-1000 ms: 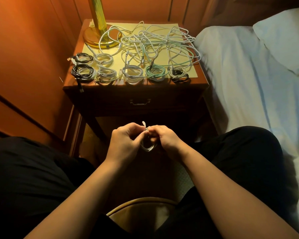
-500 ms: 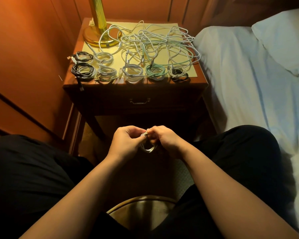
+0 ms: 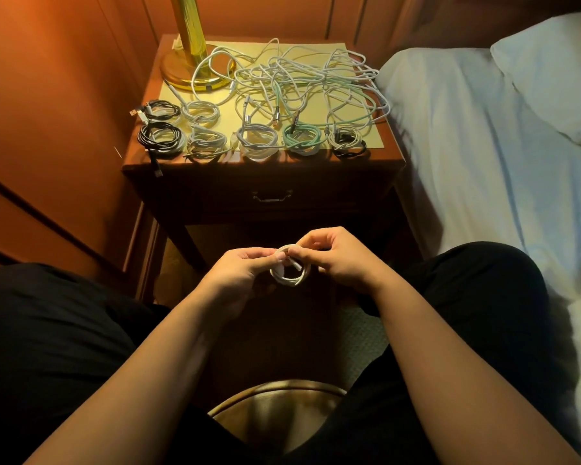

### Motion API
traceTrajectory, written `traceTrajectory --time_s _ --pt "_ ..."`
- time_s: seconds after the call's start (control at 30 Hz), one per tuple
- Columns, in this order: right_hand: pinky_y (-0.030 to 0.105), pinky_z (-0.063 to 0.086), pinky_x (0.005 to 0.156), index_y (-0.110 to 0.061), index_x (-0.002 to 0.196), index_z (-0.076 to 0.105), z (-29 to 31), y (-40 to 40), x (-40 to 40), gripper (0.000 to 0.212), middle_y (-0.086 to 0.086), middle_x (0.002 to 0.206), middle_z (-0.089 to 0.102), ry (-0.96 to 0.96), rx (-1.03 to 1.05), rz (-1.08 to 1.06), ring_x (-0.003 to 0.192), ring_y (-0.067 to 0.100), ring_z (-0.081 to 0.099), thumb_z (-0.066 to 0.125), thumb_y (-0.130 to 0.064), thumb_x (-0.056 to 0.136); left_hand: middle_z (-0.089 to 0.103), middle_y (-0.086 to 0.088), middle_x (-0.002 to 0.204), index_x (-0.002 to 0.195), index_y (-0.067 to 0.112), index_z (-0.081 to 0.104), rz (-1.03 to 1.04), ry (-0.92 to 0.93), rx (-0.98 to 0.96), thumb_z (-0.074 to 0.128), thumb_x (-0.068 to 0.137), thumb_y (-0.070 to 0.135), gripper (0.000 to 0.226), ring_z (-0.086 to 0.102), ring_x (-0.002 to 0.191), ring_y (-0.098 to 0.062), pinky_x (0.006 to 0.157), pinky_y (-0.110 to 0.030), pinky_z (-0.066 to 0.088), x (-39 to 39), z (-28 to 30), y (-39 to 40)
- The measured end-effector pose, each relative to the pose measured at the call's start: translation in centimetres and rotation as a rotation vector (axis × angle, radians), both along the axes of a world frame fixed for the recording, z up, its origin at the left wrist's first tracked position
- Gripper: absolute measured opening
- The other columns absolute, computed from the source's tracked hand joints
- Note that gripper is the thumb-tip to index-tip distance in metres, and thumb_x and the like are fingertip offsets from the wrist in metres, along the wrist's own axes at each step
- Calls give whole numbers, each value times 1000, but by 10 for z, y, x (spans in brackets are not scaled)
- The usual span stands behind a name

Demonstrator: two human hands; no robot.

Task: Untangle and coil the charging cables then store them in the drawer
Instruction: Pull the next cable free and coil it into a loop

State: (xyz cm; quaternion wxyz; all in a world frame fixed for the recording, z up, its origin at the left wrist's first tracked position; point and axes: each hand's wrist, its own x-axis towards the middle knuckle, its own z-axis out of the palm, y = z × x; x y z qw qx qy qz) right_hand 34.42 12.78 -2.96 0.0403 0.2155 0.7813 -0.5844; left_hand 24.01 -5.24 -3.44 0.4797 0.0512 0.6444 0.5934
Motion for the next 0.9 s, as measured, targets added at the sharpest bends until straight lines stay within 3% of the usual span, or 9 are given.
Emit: traceTrajectory --time_s 0.13,0.27,0.37,0.53,0.7,0.8,0.9 --pt "16 42 55 -18 118 78 7 2 3 23 1 97 78 -21 -169 -14 61 -2 59 66 -27 102 73 -6 102 104 15 78 77 -255 43 75 77 21 29 64 97 -21 82 -34 51 5 7 4" --pt "19 46 54 -21 123 76 2 -4 2 24 1 96 77 7 -212 11 63 6 59 62 -25 104 68 -12 116 121 18 68 175 -459 178 73 76 11 46 65 107 -24 89 -36 50 6 15 5" --pt "21 49 55 -15 123 75 -2 -13 -2 24 4 96 78 20 -210 29 63 6 62 62 -22 105 66 -13 117 119 17 66 220 -494 245 70 74 4 47 62 112 -26 104 -42 46 7 17 4" --pt "23 50 56 -11 116 77 1 -18 -7 21 12 97 79 43 -200 -1 63 10 63 67 -22 101 72 -18 114 111 12 67 240 29 132 77 79 -5 37 72 101 -27 74 -29 58 4 13 4" --pt "27 50 54 -11 105 77 11 -16 -20 22 14 89 77 108 -108 6 58 14 62 65 -29 102 79 -5 96 103 10 75 175 508 142 86 79 14 27 77 93 -20 76 -37 64 -10 26 -1" --pt "29 52 56 -9 103 73 23 -11 -35 20 18 89 72 110 -136 34 61 16 62 62 -27 104 78 2 86 96 18 79 140 807 107 83 86 24 12 76 80 -14 68 -40 64 -28 37 1" --pt "27 50 54 -11 98 72 38 -3 -60 18 5 82 64 137 -156 42 60 11 56 63 -25 104 75 8 76 93 18 79 134 1097 58 79 90 26 8 72 68 -6 60 -34 60 -53 50 7"
